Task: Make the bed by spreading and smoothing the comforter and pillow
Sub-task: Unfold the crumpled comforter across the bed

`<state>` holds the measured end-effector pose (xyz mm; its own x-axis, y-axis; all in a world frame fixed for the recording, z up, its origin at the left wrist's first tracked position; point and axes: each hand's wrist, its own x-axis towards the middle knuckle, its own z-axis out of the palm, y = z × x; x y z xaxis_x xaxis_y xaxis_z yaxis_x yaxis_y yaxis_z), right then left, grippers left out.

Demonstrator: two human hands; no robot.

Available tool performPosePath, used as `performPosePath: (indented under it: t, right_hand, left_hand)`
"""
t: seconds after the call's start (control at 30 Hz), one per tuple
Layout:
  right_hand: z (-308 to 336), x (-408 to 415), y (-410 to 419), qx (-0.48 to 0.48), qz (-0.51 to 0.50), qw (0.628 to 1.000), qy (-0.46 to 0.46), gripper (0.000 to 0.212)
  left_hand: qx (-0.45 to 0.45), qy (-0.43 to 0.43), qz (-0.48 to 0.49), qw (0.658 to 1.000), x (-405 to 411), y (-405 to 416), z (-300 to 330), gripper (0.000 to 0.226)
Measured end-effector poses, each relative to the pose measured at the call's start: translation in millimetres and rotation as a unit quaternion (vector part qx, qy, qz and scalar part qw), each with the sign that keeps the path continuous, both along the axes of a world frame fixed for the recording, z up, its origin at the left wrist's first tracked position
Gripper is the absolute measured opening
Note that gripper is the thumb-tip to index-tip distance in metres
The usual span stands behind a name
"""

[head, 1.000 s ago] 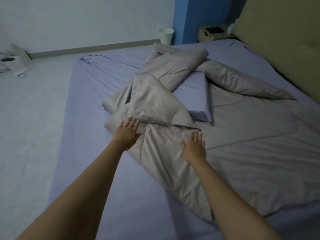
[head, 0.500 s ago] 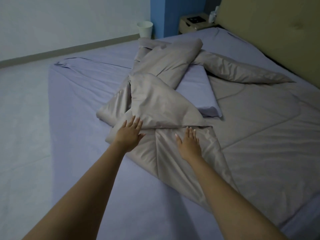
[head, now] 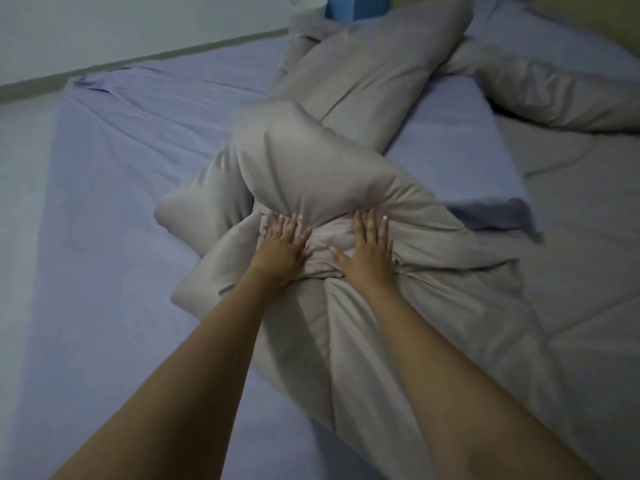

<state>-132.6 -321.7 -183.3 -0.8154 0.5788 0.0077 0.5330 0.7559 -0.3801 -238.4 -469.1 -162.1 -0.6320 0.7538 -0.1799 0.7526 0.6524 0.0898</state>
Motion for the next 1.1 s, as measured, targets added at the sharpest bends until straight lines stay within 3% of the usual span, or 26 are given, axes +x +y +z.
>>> performPosePath:
  t: [0.13,0.23,0.43,0.6,0.97,1.1]
  right_hand:
    - [-63,7,-24,0.004,0.033,0.999,-0.028,0.060]
    - [-66,13,-36,-0.009,0.040,0.999,-0.012,0.053]
    - [-32,58,-70,-0.038,0.070,0.994,-0.081,0.052]
    - [7,116,-157,-0.076,0.069,0.989,-0.104,0.052]
    - [73,237,-402,-0.102,0.077,0.980,-0.153,0.051]
    - [83,283,-498,-0.117,0.079,0.975,-0.174,0.052]
  left_hand:
    - [-0.016,0.026,-0.003,1.000,15,-7,-43,0.054]
    - [-0.032,0.019,0.005,0.999,23,-13,-50,0.054]
    - [-0.034,0.000,-0.003,0.999,71,-59,-19,0.066]
    - [-0.064,-0.003,-0.027,0.998,123,-151,-1,0.056]
    - [-0.045,-0.091,0.007,0.995,248,-403,55,0.070]
    - [-0.069,-0.100,0.002,0.993,290,-496,63,0.058]
